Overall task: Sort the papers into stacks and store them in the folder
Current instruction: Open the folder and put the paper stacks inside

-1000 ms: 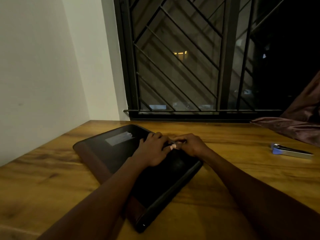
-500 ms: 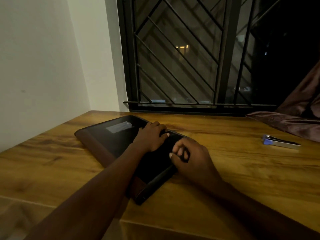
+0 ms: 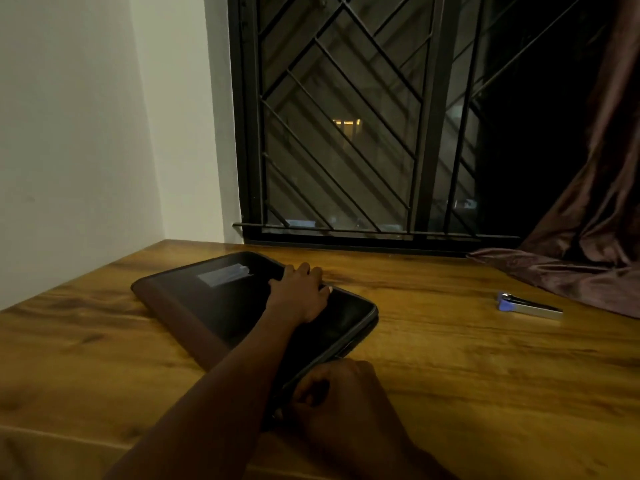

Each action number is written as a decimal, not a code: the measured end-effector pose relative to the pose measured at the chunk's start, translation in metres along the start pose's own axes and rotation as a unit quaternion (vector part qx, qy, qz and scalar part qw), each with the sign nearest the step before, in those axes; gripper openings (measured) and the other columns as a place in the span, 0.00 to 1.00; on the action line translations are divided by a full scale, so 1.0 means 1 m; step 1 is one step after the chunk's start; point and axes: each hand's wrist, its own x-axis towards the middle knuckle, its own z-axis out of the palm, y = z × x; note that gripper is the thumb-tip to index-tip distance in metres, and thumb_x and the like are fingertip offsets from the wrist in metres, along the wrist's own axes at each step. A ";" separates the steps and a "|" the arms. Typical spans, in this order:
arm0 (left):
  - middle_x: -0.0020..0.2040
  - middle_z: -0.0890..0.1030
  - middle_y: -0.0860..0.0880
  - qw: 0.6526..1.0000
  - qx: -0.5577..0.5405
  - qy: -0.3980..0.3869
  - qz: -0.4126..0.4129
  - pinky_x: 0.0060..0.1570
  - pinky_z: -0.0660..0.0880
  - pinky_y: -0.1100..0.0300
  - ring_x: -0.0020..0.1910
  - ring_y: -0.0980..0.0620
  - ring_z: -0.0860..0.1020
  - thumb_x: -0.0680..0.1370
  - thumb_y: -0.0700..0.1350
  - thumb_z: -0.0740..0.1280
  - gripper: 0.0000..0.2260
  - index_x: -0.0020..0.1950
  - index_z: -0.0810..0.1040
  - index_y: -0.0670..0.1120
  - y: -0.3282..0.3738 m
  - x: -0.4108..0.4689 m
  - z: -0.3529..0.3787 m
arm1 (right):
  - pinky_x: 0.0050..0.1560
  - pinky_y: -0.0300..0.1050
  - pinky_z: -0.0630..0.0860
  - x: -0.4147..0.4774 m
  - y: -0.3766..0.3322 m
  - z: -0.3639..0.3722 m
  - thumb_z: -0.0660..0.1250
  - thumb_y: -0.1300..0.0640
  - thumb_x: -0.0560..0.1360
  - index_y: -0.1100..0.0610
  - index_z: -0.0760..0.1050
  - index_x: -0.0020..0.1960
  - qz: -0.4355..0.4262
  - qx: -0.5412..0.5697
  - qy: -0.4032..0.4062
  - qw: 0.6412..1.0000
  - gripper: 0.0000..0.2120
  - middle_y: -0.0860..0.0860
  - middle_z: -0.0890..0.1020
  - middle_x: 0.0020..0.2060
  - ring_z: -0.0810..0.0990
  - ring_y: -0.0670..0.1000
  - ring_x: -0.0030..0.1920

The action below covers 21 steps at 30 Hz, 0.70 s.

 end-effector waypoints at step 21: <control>0.79 0.57 0.45 0.999 -0.028 -0.038 -0.015 0.73 0.52 0.34 0.77 0.42 0.55 0.83 0.58 0.51 0.23 0.77 0.60 0.54 -0.003 -0.004 0.003 | 0.41 0.28 0.74 0.012 0.016 0.005 0.71 0.59 0.70 0.54 0.85 0.39 0.068 0.040 0.097 0.992 0.04 0.45 0.84 0.36 0.80 0.41 0.38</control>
